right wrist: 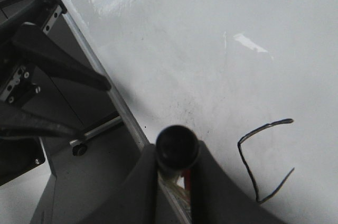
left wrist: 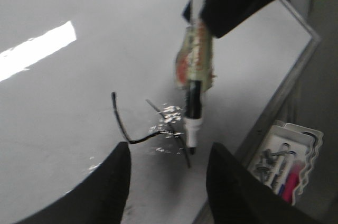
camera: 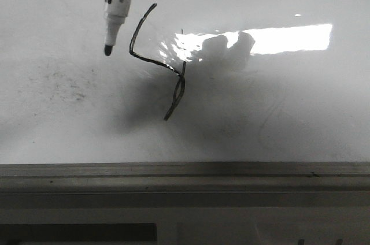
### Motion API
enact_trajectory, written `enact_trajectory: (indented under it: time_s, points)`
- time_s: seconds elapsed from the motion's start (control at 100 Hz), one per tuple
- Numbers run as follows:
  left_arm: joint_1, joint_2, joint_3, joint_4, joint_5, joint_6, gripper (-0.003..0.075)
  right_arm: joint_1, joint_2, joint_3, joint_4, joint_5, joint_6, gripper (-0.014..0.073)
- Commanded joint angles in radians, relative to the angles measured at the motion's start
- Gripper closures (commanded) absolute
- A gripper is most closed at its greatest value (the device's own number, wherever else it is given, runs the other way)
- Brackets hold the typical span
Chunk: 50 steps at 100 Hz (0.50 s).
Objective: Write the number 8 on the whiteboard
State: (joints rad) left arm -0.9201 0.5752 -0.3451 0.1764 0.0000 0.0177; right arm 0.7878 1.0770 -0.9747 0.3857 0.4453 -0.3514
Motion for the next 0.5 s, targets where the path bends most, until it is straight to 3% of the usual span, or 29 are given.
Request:
enact_trajectory:
  time_s: [0.0, 0.49]
  points:
    - [-0.055, 0.046, -0.030, -0.001, -0.135, -0.010, 0.0417, 0.019, -0.005, -0.036, -0.004, -0.091, -0.011, 0.0637]
    - [-0.058, 0.250, -0.033, -0.068, -0.382, -0.010, 0.0417, 0.075, -0.004, -0.036, 0.019, -0.076, 0.009, 0.0637]
